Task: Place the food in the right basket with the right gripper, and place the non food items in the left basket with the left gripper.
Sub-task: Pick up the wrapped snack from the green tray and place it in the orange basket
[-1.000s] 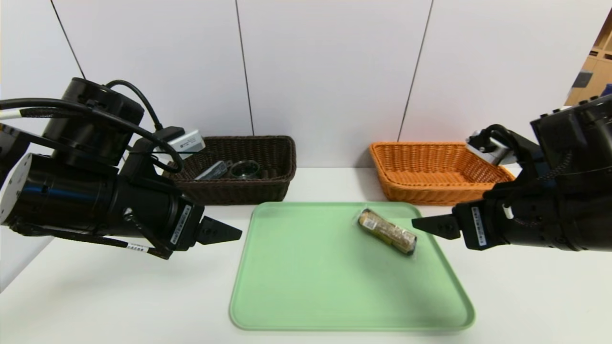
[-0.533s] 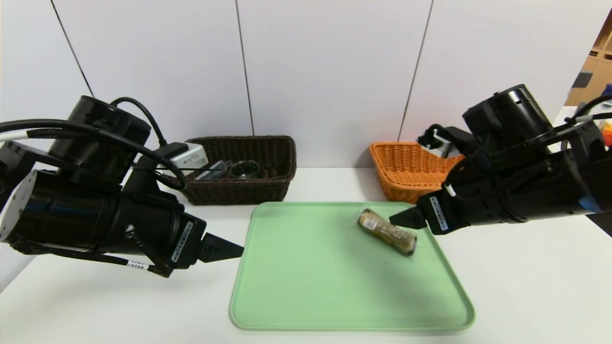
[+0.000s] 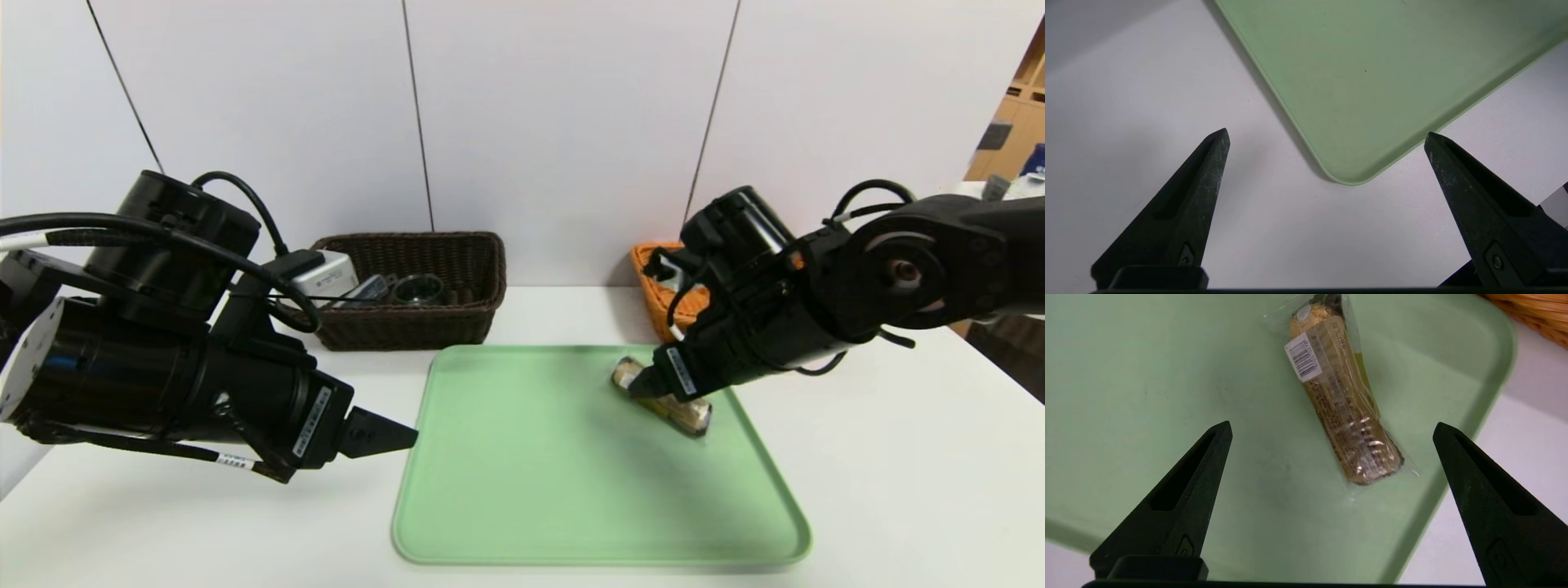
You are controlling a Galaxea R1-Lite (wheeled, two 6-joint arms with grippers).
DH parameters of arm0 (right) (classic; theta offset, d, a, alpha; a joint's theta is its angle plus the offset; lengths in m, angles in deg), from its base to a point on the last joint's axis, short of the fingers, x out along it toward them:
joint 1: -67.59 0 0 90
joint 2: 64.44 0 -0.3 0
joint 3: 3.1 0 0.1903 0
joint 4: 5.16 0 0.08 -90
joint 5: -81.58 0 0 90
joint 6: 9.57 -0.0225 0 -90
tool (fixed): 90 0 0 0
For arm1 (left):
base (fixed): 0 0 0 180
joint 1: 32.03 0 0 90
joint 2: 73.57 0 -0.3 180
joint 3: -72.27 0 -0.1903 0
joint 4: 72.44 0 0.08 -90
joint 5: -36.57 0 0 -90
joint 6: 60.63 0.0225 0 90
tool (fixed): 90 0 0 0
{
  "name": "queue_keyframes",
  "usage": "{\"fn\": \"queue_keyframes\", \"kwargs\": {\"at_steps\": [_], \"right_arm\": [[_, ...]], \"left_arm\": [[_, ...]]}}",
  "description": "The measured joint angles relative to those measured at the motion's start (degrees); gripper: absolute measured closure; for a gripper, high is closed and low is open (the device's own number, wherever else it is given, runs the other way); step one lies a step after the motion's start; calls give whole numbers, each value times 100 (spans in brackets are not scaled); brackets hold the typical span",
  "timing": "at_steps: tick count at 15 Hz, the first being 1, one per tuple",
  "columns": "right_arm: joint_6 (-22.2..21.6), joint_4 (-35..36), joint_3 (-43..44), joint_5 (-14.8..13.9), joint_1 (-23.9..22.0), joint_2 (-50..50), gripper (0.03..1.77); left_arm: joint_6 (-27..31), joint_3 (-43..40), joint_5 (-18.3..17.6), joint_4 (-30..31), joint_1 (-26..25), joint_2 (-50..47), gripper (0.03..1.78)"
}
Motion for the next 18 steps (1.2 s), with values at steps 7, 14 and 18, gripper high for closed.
{"fn": "queue_keyframes", "kwargs": {"at_steps": [7, 14, 18], "right_arm": [[100, 351, 24, 5, -17, -690, 10], [78, 369, -67, -4, -4, -819, 97], [55, 351, -91, -9, -28, -795, 162]], "left_arm": [[0, -88, 4, 118, 0, 0, 12], [2, -129, 0, 205, -6, 0, 12], [0, -127, 6, 202, -9, -13, 12]]}}
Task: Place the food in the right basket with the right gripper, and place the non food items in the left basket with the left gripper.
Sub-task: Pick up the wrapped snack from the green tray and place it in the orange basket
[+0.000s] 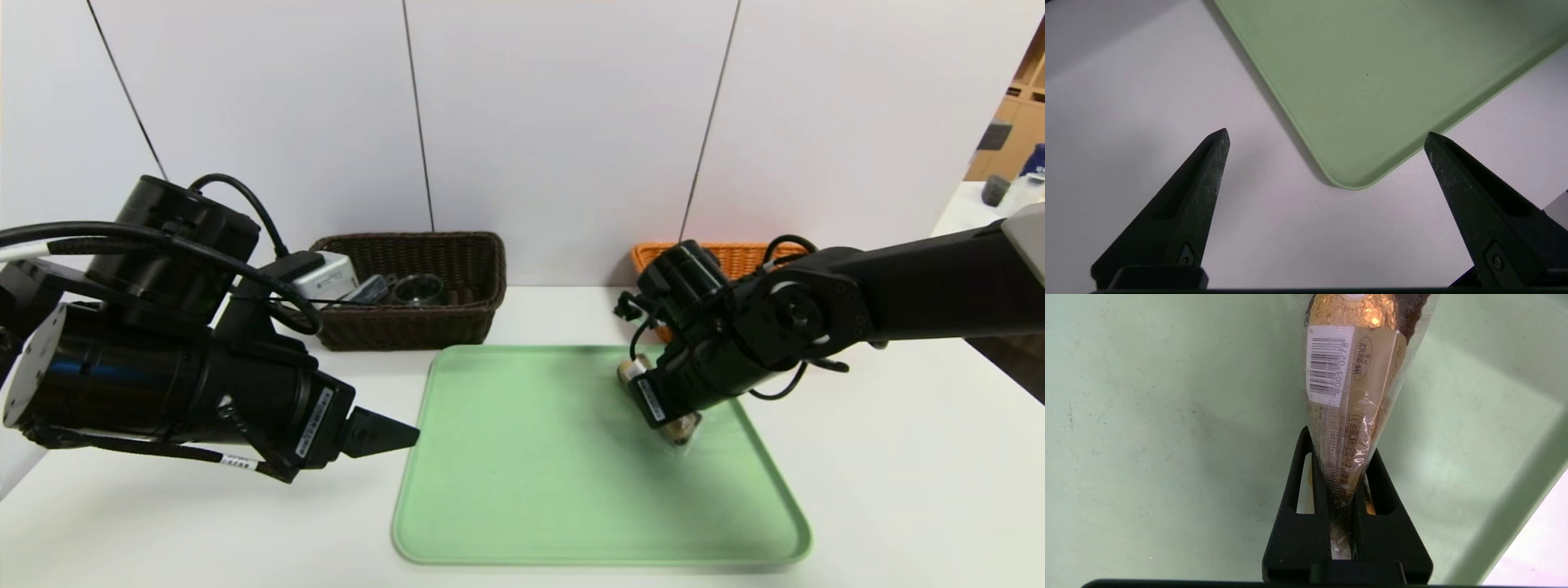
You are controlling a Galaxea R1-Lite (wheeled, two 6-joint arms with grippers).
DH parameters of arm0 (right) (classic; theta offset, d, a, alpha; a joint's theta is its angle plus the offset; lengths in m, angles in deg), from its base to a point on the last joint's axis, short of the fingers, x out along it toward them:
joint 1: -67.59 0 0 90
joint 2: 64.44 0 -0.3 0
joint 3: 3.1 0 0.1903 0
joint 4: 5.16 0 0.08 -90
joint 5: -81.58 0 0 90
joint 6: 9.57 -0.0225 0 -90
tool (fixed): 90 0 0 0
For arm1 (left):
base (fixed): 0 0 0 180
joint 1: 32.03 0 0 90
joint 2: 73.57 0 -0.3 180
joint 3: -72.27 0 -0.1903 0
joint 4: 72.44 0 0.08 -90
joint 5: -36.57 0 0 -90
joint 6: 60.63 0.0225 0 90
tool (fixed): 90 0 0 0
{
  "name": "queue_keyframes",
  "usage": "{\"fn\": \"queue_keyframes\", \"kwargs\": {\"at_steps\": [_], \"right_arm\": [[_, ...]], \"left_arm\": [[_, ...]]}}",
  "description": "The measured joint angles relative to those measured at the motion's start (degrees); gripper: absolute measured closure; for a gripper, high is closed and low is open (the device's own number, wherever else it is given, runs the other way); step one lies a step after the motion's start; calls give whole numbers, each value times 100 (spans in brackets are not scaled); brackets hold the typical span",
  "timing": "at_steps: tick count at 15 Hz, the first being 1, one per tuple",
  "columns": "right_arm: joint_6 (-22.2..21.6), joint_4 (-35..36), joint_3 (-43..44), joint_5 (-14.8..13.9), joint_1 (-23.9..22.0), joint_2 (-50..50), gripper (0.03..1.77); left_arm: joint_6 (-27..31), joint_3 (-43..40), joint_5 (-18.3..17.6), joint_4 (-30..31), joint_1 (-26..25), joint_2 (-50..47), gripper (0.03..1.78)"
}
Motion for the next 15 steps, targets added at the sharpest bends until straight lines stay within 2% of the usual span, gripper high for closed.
{"fn": "queue_keyframes", "kwargs": {"at_steps": [7, 12, 15], "right_arm": [[-71, 55, -38, 78, 72, 472, 162], [-60, 981, -449, 11, 138, 1224, 162], [-73, 1417, -546, -38, -59, 1514, 162]], "left_arm": [[-1, -77, 2, 0, 6, -146, 12], [7, -132, -6, -1, 9, -271, 12], [18, -132, -9, -11, 9, -341, 12]]}}
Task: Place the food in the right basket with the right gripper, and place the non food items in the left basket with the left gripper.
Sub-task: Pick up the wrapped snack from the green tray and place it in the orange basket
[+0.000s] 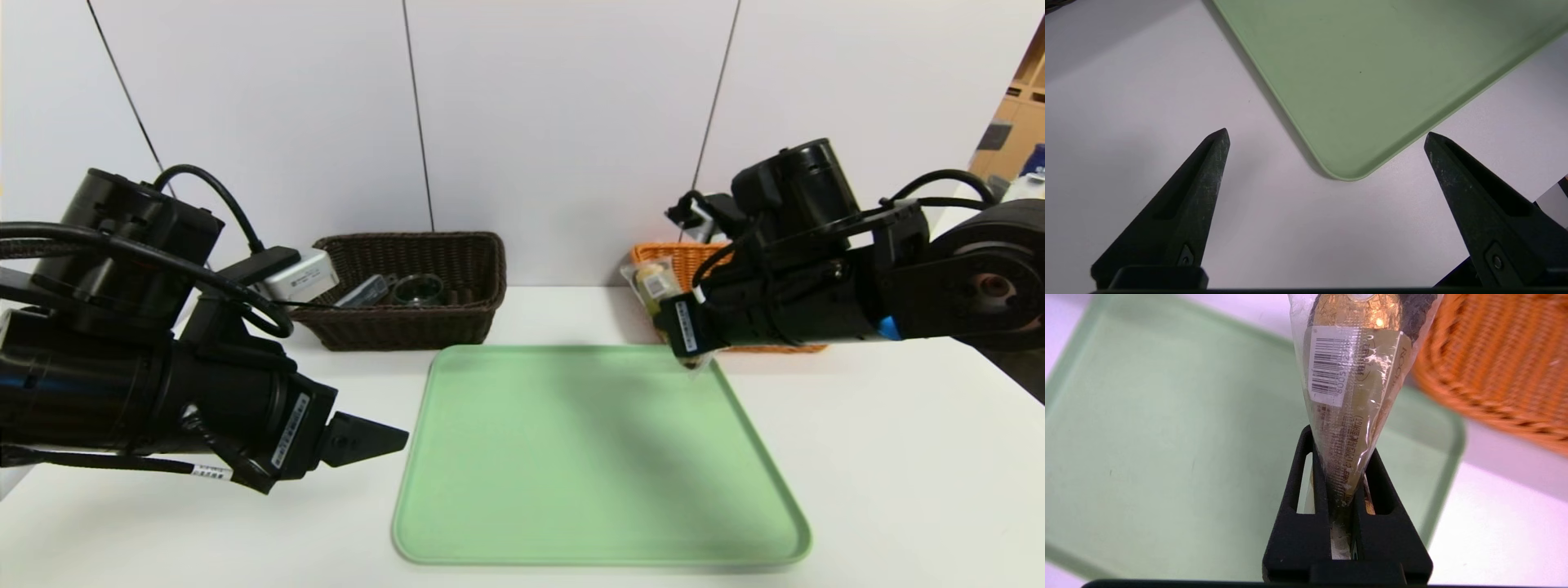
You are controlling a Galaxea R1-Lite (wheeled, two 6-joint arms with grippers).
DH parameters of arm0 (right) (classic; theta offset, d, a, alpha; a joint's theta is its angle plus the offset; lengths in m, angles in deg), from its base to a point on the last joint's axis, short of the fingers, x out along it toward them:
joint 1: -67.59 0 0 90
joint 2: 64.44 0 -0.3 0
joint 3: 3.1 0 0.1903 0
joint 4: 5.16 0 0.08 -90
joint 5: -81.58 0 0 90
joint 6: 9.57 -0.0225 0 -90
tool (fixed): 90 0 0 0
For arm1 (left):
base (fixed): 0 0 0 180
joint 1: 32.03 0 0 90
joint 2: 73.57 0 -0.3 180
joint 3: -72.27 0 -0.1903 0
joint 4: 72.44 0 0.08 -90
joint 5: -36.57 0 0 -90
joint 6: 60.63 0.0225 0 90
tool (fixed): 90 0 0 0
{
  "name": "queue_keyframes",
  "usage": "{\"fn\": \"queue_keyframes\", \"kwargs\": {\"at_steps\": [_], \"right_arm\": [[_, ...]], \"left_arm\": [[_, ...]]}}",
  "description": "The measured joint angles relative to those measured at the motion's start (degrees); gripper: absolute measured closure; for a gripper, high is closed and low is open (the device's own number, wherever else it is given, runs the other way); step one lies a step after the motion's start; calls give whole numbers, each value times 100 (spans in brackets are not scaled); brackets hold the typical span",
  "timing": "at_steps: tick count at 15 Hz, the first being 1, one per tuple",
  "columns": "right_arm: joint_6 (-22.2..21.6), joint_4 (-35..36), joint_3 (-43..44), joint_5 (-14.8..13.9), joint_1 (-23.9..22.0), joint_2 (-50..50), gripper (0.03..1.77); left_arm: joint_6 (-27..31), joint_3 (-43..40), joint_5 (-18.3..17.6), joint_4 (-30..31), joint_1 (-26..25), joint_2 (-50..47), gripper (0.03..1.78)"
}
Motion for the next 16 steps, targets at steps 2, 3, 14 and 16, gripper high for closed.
{"fn": "queue_keyframes", "kwargs": {"at_steps": [2, 3, 14, 16], "right_arm": [[0, 279, -9, -139, -226, 85, 162], [11, 336, 4, -163, -350, 107, 162], [1136, 386, 791, -210, -1808, -334, 162], [1746, 488, 802, -201, -1901, -485, 162]], "left_arm": [[11, -6, -2, 5, 2, -45, 12], [23, -11, 0, 7, 4, -63, 12], [2, -56, 0, 10, 78, -146, 12], [0, -107, 6, 11, 78, -179, 12]]}}
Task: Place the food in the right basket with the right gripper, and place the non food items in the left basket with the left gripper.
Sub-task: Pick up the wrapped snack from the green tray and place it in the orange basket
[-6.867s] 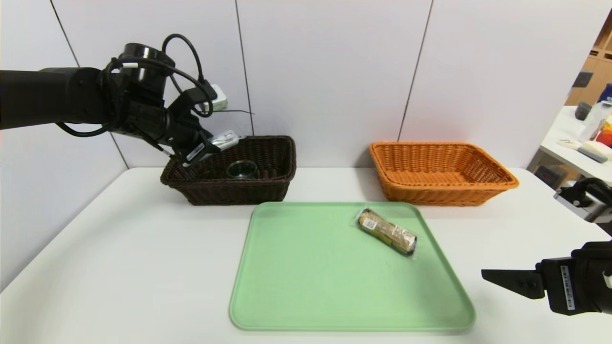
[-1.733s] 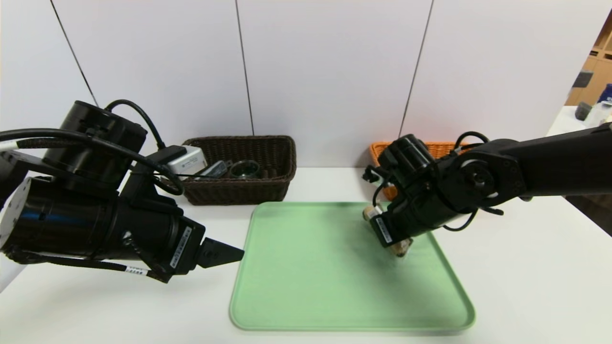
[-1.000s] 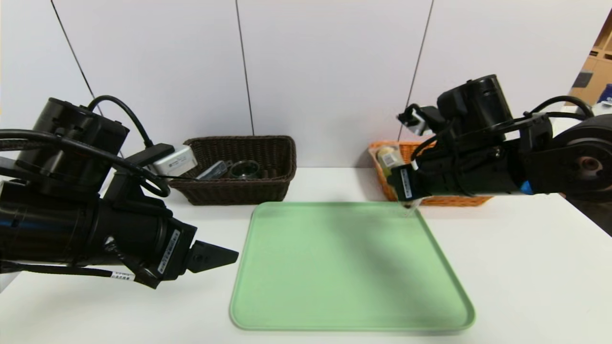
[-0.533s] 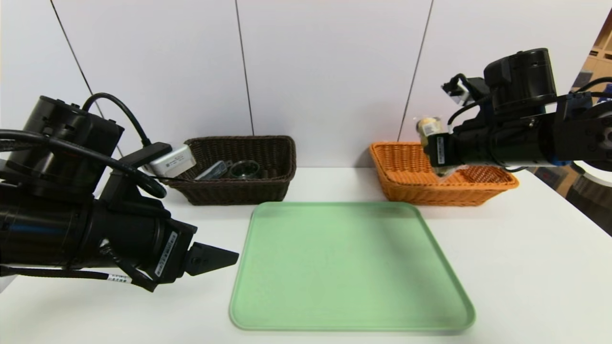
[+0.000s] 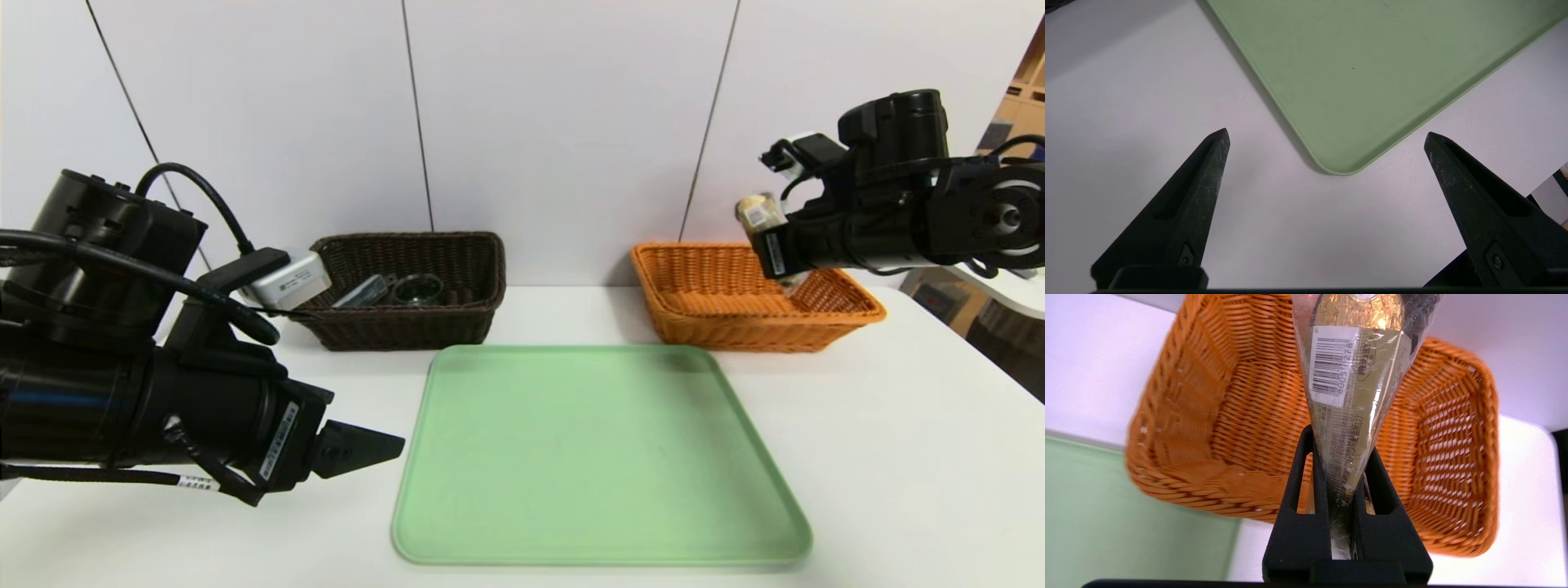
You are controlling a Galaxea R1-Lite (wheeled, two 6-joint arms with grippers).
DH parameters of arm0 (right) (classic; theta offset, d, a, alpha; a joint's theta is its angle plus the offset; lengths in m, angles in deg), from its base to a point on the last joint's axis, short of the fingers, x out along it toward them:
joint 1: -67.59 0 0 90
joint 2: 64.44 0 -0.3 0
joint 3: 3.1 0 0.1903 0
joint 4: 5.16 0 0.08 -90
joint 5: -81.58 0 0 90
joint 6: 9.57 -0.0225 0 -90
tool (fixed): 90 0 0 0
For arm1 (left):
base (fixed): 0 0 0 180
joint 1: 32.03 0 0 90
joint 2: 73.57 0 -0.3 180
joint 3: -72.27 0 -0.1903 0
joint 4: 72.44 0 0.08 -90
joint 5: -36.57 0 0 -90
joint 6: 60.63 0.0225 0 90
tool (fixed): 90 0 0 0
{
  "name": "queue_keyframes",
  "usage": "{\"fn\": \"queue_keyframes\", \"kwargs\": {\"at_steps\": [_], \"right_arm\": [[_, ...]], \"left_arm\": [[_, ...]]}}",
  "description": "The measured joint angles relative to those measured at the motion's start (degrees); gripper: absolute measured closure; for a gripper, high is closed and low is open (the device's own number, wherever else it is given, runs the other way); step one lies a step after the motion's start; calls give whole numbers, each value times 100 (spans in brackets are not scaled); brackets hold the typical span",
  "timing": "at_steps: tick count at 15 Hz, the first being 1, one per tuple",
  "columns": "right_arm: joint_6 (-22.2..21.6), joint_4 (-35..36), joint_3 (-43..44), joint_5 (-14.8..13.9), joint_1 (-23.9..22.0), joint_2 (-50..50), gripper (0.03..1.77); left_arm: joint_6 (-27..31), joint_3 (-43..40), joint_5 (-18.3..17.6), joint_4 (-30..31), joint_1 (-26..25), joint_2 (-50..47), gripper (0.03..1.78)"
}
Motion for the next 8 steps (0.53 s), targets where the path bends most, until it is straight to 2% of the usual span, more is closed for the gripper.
{"fn": "queue_keyframes", "kwargs": {"at_steps": [5, 8], "right_arm": [[1963, 713, 52, -17, -150, -372, 162], [2662, 827, 138, -21, -222, -599, 162]], "left_arm": [[-7, -199, -6, 286, -6, -56, 12], [-9, -277, -6, 328, -9, -59, 12]]}}
